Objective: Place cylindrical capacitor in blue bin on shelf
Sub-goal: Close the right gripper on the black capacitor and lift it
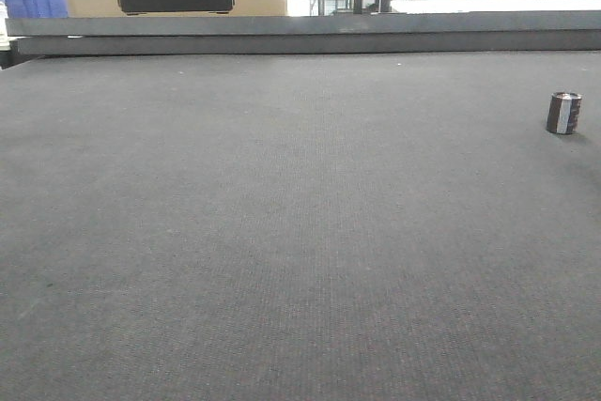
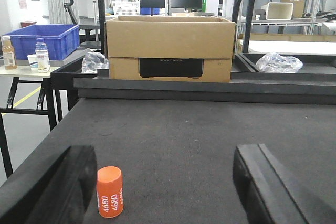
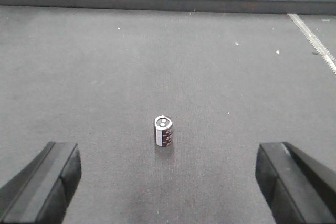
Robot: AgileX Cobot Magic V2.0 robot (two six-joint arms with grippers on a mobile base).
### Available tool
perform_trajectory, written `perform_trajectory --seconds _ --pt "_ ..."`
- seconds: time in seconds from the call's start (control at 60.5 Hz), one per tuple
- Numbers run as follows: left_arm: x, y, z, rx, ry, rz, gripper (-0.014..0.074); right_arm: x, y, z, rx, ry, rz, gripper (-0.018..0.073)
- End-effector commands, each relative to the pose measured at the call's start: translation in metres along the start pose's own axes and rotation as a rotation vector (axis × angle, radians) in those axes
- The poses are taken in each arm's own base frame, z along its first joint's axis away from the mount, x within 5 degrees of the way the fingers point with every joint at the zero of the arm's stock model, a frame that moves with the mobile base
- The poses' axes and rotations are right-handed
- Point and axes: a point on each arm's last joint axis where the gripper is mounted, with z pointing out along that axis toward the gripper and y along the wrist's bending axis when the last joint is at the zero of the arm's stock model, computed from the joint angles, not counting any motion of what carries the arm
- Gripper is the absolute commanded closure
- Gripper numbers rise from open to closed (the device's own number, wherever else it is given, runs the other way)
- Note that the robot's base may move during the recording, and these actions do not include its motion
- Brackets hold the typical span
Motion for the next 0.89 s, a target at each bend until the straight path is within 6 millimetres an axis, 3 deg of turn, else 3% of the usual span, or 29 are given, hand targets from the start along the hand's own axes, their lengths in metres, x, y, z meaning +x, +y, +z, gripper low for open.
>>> perform_trajectory --seconds 0.0,0.298,0.496,0.628,0.876 --pt "-0.003 0.000 0.000 0.003 -0.014 -0.007 0.0151 0.009 -0.002 0.014 0.015 0.001 -0.008 -0.0010" --pt "-0.003 0.000 0.000 -0.001 -0.014 0.003 0.0151 0.064 -0.015 0.078 0.111 -0.147 -0.033 -0.0010" --pt "-0.003 0.000 0.000 -0.002 -0.014 0.006 0.0151 0.082 -0.021 0.120 0.153 -0.307 -0.077 -0.0010" --pt "-0.003 0.000 0.000 -0.002 -0.014 0.006 0.0151 0.096 -0.021 0.153 0.142 -0.247 -0.092 -0.0010" --pt "-0.003 0.000 0.000 -0.002 -0.014 0.006 0.0151 0.106 -0.021 0.207 0.115 -0.219 -0.113 -0.0010"
